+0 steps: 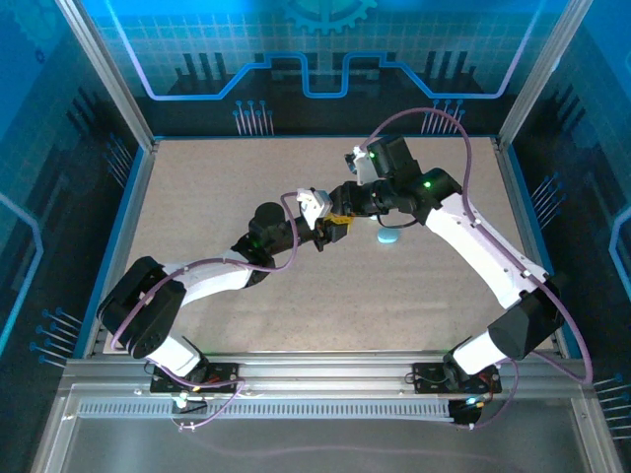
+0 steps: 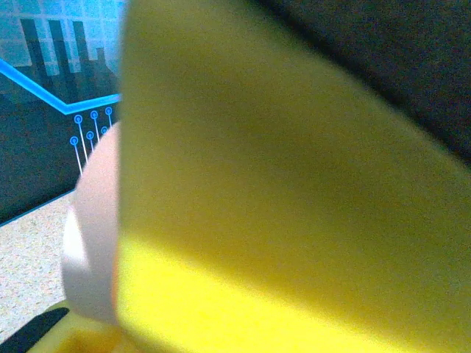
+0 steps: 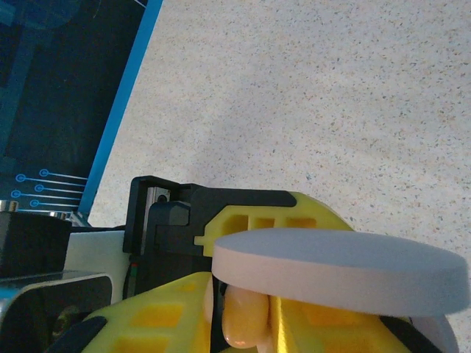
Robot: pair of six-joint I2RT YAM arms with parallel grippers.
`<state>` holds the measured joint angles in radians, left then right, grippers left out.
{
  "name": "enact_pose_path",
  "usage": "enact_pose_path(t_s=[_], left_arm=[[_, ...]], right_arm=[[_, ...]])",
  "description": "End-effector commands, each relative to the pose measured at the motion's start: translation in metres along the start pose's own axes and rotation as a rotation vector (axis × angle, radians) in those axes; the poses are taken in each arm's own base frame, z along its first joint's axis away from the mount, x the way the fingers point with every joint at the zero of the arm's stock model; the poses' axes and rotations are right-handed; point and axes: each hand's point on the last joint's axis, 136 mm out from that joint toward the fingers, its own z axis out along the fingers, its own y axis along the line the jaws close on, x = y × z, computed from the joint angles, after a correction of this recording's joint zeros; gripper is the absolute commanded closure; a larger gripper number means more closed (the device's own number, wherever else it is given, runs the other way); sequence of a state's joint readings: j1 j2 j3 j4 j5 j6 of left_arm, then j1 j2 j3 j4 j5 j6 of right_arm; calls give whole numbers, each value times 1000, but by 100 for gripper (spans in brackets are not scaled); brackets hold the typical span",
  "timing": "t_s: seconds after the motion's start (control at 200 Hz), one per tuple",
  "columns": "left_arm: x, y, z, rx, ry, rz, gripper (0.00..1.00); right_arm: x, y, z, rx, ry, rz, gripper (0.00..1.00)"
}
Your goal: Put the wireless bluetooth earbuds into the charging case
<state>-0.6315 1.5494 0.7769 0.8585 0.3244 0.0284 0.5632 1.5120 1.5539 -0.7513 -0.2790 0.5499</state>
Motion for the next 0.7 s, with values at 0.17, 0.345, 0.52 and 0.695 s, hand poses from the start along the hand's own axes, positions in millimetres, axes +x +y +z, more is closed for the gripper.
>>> enact_pose_path(t_s=[0.17, 0.345, 0.52, 0.695], left_arm=[[-35, -7, -5, 8, -98, 59, 68], [-35, -7, -5, 9, -96, 60, 68], [-35, -7, -4, 9, -96, 59, 68], [-35, -6, -4, 6, -93, 59, 68]], right_arm=[[-2, 0, -13, 49, -19, -12, 70], [-2, -2, -16, 74, -19, -26, 69], [-2, 3, -16, 52, -17, -37, 74], [-2, 1, -20, 67, -24, -37, 74]])
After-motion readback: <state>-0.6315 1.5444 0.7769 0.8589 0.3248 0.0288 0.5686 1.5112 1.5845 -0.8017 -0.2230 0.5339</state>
